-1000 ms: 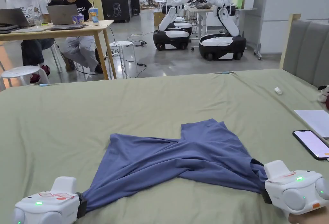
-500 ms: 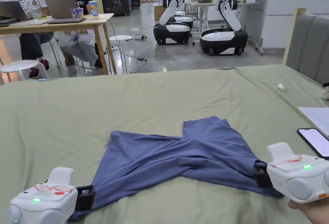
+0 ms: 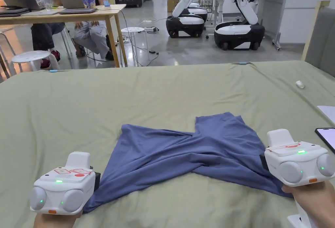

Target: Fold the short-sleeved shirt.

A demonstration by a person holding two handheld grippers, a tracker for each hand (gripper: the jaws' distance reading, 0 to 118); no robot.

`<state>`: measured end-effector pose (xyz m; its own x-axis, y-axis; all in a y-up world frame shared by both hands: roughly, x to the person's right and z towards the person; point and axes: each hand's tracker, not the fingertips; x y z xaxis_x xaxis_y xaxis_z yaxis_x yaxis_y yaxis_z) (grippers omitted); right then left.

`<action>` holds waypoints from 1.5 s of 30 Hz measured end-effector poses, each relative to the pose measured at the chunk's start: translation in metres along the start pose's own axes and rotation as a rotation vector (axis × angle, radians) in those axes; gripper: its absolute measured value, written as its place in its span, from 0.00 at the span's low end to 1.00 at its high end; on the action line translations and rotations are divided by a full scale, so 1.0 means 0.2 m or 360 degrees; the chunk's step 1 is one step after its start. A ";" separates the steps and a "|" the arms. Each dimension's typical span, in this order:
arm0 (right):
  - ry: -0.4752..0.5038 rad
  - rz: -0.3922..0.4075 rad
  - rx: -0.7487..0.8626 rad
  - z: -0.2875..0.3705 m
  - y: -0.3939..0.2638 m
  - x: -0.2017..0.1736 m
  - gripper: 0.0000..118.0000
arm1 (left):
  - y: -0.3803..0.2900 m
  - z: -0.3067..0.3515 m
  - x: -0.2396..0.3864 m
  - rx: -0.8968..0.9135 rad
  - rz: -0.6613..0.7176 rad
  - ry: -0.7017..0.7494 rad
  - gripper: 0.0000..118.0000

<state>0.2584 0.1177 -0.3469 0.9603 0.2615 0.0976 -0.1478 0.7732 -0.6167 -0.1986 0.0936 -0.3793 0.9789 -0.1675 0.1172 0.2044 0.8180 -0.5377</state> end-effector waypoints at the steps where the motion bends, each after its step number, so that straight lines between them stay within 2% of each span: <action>1: 0.0007 -0.0005 0.0000 0.00 0.00 0.00 0.00 | 0.00 0.00 -0.01 -0.0008 0.0002 -0.0002 0.00; 3: 0.0019 -0.0009 0.0001 0.01 -0.01 -0.01 0.00 | 0.00 0.01 -0.01 -0.0023 0.0011 -0.0011 0.00; 5: 0.0023 -0.0009 0.0003 0.01 -0.01 -0.01 0.00 | -0.01 0.01 -0.02 -0.0057 0.0030 -0.0041 0.17; 6: 0.0027 -0.0008 0.0002 0.01 -0.01 -0.01 0.00 | -0.02 0.01 -0.02 -0.0072 0.0038 -0.0061 0.26; 8: 0.0032 -0.0012 0.0001 0.03 -0.02 -0.01 0.00 | -0.04 0.01 -0.02 -0.0094 0.0042 -0.0072 0.58; 10: 0.0036 -0.0009 -0.0002 0.02 -0.03 -0.01 0.00 | -0.06 -0.01 -0.01 -0.0131 0.0034 -0.0078 0.81; 17: 0.0050 -0.0002 0.0007 0.04 -0.02 -0.02 0.00 | -0.14 -0.05 0.00 -0.0227 0.0020 -0.0060 0.78; 18: 0.0049 0.0000 0.0007 0.04 -0.02 -0.02 0.00 | -0.15 -0.06 -0.01 -0.0245 0.0039 -0.0065 0.73; 21: 0.0050 0.0003 0.0003 0.03 -0.02 -0.02 0.00 | -0.16 -0.06 0.00 -0.0287 0.0098 -0.0223 0.33; 23: 0.0051 0.0002 -0.0002 0.01 -0.02 -0.02 0.00 | -0.15 -0.04 0.03 -0.0266 0.0064 -0.0288 0.23; 24: 0.0049 0.0002 -0.0003 0.01 -0.02 -0.01 0.00 | -0.15 -0.03 0.06 -0.0267 0.0023 -0.0295 0.13; 25: 0.0047 0.0001 -0.0004 0.00 -0.02 -0.01 0.00 | -0.14 -0.04 0.09 -0.0271 -0.0036 -0.0250 0.10; 27: 0.0045 -0.0007 -0.0007 0.01 -0.03 -0.01 0.00 | -0.13 -0.04 0.12 -0.0273 -0.0112 -0.0205 0.10; 31: 0.0050 -0.0012 -0.0006 0.00 -0.02 0.01 0.00 | -0.08 -0.05 0.09 -0.0251 -0.0007 -0.0190 0.10; 39: 0.0034 0.0011 -0.0002 -0.14 0.16 0.05 0.00 | 0.09 -0.04 0.11 -0.0149 0.0007 -0.0173 0.10; 45: 0.0115 -0.0066 -0.0082 -0.35 0.38 0.11 0.00 | 0.15 -0.09 0.15 -0.0127 0.0012 -0.0172 0.10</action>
<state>0.2842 0.1423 -0.4467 0.9802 0.1859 0.0685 -0.0969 0.7514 -0.6527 -0.1634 0.1031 -0.4058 0.9749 -0.0976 0.1999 0.2009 0.7721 -0.6029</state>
